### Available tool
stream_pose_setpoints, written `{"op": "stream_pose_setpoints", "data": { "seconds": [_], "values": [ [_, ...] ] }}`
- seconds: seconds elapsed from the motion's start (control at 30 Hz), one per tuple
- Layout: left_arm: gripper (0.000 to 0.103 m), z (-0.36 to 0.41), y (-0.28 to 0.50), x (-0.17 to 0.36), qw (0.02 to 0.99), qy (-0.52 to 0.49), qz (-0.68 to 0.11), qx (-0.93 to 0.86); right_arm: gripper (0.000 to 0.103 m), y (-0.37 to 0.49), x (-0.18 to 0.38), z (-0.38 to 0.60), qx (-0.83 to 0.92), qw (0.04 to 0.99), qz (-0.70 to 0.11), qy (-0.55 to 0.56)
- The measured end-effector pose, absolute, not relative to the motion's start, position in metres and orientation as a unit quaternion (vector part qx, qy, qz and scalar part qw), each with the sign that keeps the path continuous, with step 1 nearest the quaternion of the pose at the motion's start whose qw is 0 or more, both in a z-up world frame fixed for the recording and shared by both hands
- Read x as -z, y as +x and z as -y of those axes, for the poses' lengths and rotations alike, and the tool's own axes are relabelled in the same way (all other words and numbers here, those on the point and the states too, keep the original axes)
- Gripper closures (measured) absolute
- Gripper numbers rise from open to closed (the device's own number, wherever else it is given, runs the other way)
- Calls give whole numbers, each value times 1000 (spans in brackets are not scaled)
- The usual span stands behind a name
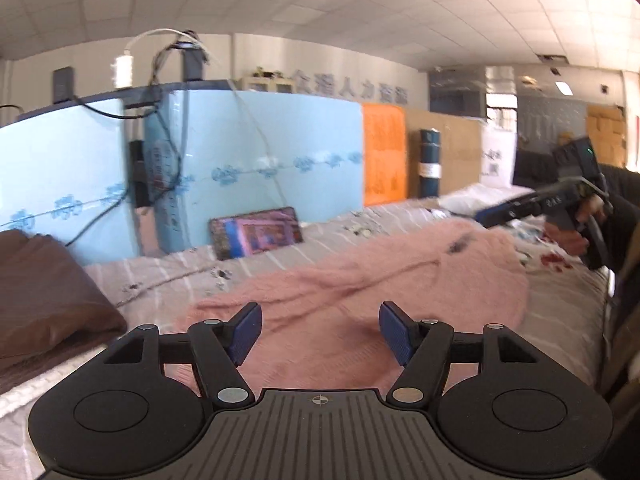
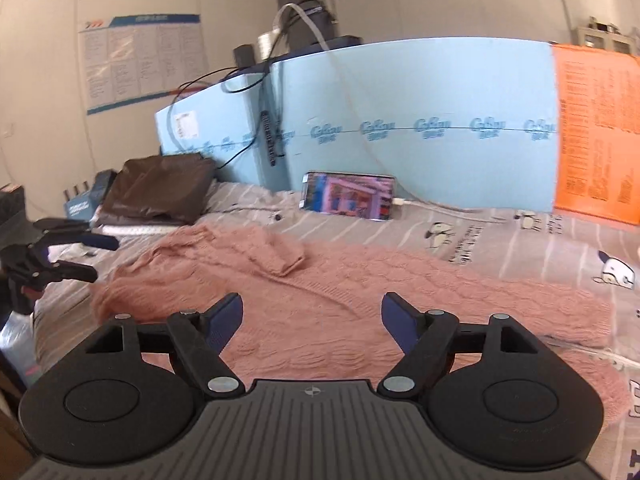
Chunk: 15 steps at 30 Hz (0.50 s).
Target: Fold clothes
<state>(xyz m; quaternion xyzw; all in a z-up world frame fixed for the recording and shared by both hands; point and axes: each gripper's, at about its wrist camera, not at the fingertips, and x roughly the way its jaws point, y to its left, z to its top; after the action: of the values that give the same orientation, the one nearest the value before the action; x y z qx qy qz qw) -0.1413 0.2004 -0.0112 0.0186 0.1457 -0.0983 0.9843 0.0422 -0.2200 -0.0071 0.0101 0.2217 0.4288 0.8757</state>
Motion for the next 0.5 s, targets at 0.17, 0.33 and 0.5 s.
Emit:
{"op": "stream_pose_setpoints", "data": {
  "seconds": [0.17,0.33,0.5],
  "values": [
    [35,-245,-83,13,977,-111,-181,-30,28,100,13,260,-285,920,-239,125],
    [36,-247,-33,34,954,-109,-277,-41,28,149,25,280,-202,925,-270,176],
    [36,-234,-21,56,947,-85,-301,-69,28,179,49,265,-160,925,-319,127]
  ]
}}
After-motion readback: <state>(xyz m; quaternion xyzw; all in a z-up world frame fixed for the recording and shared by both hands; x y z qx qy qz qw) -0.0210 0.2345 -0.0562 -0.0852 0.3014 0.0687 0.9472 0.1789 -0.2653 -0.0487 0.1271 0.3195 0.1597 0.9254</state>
